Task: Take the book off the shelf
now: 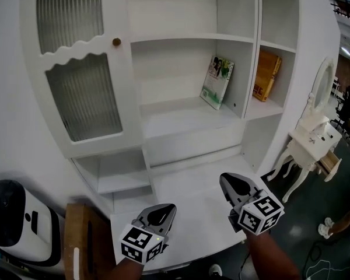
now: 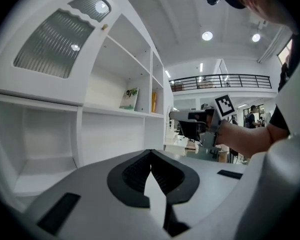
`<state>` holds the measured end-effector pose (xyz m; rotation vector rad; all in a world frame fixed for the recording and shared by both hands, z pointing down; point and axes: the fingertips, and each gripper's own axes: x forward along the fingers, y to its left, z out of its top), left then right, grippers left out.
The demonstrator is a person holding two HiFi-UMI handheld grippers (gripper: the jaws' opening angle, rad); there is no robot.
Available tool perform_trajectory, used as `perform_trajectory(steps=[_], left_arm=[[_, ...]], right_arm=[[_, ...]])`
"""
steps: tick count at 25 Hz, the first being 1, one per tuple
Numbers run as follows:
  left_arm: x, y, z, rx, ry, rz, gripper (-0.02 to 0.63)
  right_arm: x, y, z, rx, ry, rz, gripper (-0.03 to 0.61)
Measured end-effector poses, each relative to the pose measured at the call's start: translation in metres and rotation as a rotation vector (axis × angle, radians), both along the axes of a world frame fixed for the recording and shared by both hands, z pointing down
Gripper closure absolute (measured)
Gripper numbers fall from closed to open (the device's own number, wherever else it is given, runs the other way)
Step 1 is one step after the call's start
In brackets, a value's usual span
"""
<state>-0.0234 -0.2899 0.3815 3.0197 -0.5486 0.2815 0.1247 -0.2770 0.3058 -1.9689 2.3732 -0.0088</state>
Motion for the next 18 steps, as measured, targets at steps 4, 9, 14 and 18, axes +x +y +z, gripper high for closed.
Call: perform_trajectory(steps=[4, 9, 14, 18], left_arm=[[0.012, -0.009, -0.002, -0.040, 0.000, -0.015, 0.603], [0.024, -0.018, -0.007, -0.024, -0.008, -0.054, 0.603], [0.027, -0.024, -0.008, -0.012, -0.017, -0.091, 0.603], [0.024, -0.027, 0.000, -0.031, -0.038, -0.117, 0.603]], right_arm=[[0.041, -0.047, -0.038, 0.016, 0.005, 0.060, 0.548], [0.092, -0.110, -0.086, 0.048, -0.078, 0.107, 0.548], [0.139, -0.165, -0.118, 0.052, -0.076, 0.200, 0.545], [0.165, -0.199, -0.133, 0.033, -0.122, 0.253, 0.508]])
